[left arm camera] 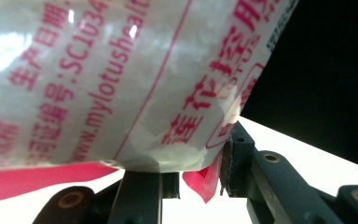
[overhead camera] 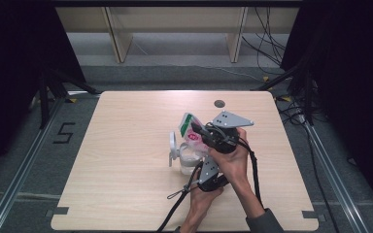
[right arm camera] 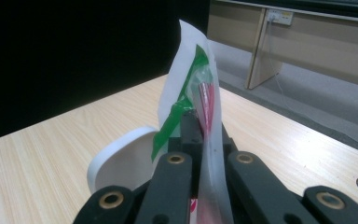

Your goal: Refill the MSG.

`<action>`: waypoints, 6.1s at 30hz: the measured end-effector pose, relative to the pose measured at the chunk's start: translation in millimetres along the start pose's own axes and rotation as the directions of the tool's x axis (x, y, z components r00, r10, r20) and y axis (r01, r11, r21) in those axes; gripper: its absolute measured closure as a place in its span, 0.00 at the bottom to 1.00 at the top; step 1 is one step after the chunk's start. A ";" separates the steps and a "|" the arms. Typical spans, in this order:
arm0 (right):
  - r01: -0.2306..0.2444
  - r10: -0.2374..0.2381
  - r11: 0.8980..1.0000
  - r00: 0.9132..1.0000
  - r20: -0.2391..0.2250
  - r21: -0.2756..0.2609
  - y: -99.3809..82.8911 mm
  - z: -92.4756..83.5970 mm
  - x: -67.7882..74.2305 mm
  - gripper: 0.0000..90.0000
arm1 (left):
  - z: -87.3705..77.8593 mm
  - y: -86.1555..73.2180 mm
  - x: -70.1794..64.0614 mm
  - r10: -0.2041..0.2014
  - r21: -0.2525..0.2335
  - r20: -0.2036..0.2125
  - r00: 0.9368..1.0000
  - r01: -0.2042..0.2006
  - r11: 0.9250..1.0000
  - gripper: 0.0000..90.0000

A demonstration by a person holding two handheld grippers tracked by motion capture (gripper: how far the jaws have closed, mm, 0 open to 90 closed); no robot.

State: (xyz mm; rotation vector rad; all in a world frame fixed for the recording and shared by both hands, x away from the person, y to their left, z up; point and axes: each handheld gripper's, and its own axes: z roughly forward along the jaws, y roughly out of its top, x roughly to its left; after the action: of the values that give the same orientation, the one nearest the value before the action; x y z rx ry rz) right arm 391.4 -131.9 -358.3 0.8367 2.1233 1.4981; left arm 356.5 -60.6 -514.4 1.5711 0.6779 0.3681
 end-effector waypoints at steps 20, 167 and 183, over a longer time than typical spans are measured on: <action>0.012 -0.012 1.000 1.000 0.004 -0.004 1.3 3.7 3.0 1.00 | -1.0 0.9 -1.7 -0.002 -0.013 0.000 1.000 0.002 1.000 0.80; 0.014 -0.013 1.000 0.998 -0.054 0.025 5.7 13.4 -3.4 0.98 | 2.8 4.4 -1.0 -0.007 -0.017 0.000 1.000 0.007 1.000 0.81; 0.012 -0.012 1.000 0.999 -0.053 0.013 6.1 13.0 -2.9 0.98 | 2.9 4.9 -0.9 -0.007 -0.022 -0.003 1.000 0.007 1.000 0.81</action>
State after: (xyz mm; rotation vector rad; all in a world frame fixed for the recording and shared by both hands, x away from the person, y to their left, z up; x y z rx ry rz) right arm 403.3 -123.3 -357.0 0.7961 2.1748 1.5171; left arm 358.5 -63.5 -509.8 1.5478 0.6793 0.3719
